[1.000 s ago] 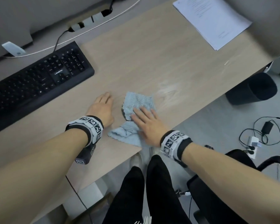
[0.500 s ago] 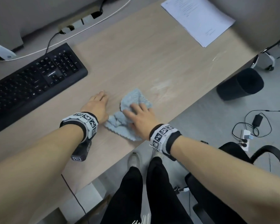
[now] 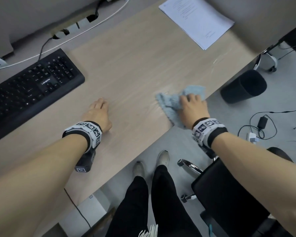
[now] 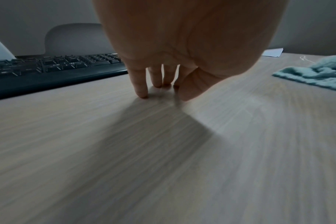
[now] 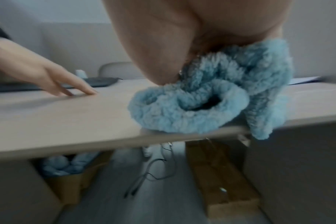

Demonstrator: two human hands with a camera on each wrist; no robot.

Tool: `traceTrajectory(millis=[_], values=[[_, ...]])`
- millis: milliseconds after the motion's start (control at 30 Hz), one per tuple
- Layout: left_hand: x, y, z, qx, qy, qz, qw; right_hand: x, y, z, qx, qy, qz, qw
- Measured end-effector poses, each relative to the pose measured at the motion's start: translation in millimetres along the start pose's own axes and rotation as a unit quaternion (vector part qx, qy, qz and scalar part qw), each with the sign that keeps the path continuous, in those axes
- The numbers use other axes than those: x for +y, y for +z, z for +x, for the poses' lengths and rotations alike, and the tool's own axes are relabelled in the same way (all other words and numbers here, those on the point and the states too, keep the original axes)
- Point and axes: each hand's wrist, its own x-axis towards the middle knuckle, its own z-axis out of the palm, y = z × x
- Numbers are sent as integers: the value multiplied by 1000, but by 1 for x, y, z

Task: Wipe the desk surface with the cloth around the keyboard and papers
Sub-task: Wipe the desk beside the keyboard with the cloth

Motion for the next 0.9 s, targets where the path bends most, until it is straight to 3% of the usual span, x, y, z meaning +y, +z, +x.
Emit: traceTrajectory(millis=[133,267,333,467,567,633,767,833,900], values=[[-2,0,2,-9,2,-10,1000,-92,11,-13,23,-203,78,976],[-7,-1,2,-14,17,-3,1000,-136,33,-29,-14,-331,33,943],[-8,-4,2,-12,21,-5,1000,-119,36,-26,-17,-315,29,949],[-5,-5,1,-17,16,-13,1000,-50,34,-10,-37,-146,61,987],[-6,-8,1,-22,13,-42,999,-35,13,3,-14,-65,87,994],[-11,-8,-1,-8,8,-76,997,-60,2,9,-5,-96,93,991],[-31,0,-11,38,-32,-102,994,-153,6,-10,-10,-300,67,952],[-42,5,-16,21,-32,-91,995,-187,18,-18,-23,-374,8,927],[-47,8,-18,4,-20,-71,997,-198,29,-6,-34,-398,-28,916]])
